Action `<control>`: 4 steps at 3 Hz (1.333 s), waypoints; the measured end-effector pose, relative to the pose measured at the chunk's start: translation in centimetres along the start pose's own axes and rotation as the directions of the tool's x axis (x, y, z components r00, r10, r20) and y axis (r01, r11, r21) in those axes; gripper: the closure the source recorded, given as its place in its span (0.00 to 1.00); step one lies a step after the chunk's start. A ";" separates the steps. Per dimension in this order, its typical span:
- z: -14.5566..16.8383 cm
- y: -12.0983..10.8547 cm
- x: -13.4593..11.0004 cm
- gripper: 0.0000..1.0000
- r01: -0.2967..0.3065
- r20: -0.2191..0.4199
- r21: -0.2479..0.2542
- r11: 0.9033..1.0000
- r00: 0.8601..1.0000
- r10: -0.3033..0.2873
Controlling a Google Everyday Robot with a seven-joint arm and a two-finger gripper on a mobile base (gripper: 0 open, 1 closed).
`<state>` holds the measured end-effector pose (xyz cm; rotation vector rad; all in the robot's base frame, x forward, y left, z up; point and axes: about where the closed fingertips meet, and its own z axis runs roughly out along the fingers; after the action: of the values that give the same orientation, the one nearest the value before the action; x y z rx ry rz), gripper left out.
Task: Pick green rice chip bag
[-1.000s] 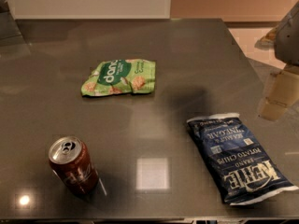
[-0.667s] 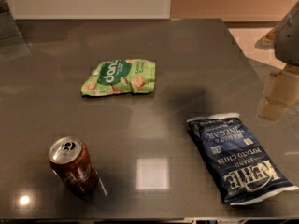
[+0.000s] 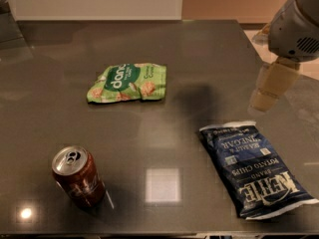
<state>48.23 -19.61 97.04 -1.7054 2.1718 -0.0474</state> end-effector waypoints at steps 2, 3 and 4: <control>6.0 -5.3 -7.4 0.00 0.054 0.085 -0.044 0.998 0.995 -0.050; 9.6 -6.6 -11.7 0.00 0.109 0.093 -0.087 0.990 0.991 -0.101; 12.8 -7.0 -15.1 0.00 0.167 0.077 -0.131 0.977 0.984 -0.158</control>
Offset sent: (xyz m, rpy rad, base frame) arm 0.1373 0.1189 -0.0392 0.0985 0.0400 0.1468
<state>61.61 -4.64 91.01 -1.9294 2.0248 0.1158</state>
